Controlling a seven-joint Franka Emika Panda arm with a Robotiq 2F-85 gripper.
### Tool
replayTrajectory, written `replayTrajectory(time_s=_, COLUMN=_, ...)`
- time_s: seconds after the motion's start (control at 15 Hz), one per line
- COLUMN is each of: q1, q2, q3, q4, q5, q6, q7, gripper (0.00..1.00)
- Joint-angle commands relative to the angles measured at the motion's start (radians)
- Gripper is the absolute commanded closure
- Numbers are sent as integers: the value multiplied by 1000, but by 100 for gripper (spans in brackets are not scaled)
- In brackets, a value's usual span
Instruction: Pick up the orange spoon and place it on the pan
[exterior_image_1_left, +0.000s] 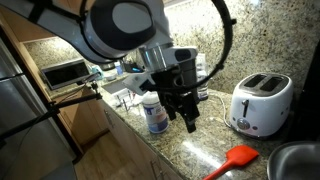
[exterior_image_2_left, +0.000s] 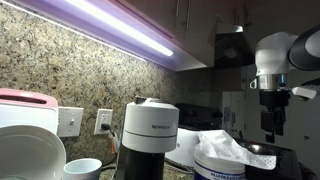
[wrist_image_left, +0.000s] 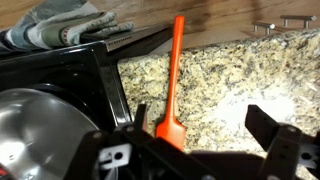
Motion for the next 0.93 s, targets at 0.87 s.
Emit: replayTrajectory(time_s=0.87, q1=-32, q2=300, q3=-44, q4=265, q5=183, q6=-100, q7=-262, gripper=0)
